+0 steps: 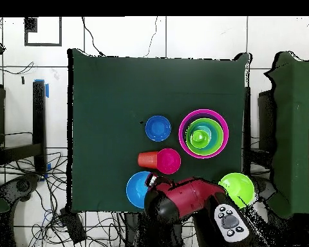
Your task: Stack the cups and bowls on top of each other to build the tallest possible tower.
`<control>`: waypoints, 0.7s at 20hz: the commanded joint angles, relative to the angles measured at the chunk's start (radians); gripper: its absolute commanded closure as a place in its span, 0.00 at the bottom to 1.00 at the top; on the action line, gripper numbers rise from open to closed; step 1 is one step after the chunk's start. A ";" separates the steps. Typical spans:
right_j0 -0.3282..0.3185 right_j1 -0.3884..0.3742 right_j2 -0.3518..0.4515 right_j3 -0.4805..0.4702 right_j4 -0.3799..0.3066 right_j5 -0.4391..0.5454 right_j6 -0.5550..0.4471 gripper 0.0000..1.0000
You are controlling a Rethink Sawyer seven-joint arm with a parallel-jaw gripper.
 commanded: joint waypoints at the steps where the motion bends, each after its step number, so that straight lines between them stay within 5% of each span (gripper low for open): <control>1: 0.039 0.084 0.087 -0.055 -0.108 -0.005 -0.117 0.00; 8: 0.104 0.171 0.031 -0.150 -0.177 -0.072 -0.059 0.00; 14: 0.022 0.212 0.099 -0.178 -0.213 -0.015 -0.144 0.00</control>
